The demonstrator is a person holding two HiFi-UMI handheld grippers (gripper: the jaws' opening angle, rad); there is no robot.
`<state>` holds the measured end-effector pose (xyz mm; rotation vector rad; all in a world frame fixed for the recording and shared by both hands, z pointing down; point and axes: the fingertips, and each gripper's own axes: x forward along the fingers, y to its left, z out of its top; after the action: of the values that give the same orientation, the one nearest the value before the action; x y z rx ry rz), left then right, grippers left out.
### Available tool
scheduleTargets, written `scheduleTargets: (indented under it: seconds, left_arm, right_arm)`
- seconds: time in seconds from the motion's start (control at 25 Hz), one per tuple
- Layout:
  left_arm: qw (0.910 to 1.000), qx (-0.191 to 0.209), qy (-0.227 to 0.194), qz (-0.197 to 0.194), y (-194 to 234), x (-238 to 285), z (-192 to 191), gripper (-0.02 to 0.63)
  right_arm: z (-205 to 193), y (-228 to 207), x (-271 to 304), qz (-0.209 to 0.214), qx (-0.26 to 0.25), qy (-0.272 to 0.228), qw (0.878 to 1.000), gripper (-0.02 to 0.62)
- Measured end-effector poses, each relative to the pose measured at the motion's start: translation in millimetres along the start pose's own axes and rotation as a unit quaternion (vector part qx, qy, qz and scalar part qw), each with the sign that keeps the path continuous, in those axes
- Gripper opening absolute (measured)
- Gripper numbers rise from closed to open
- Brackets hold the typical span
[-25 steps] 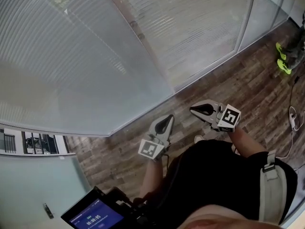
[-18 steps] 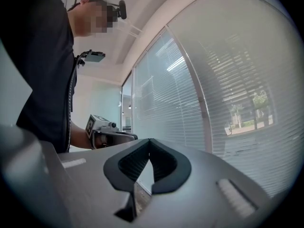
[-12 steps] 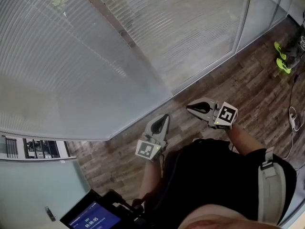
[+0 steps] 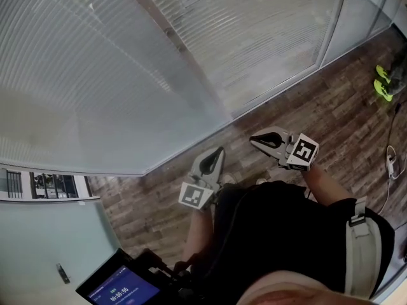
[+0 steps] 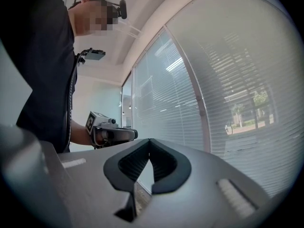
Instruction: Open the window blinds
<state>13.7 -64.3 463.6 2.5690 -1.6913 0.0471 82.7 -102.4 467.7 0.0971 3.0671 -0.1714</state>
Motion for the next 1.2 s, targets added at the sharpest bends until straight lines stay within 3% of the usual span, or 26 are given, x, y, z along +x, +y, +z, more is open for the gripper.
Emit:
scheduleTargets:
  seconds: [0.28,0.72,1.2]
  left_arm:
    - [1.0,0.006,-0.003,-0.002,10.7,-7.6,-1.7,0.003]
    - [0.9997,-0.008,0.007,-0.021,109.1,0.5,-3.7,0.003]
    - [0.9963,-0.002,0.01,-0.086,176.1,16.9,0.7,0.003]
  right_arm:
    - [-5.0,-6.4,5.8,-0.024,0.0,-0.004,1.0,0.006]
    - [1.1,-53.7,88.6,-0.049,-0.011,0.007,0.999,0.006]
    - [15.8,-98.3,152.0,-0.112,-0.043,0.011,0.993,0.006]
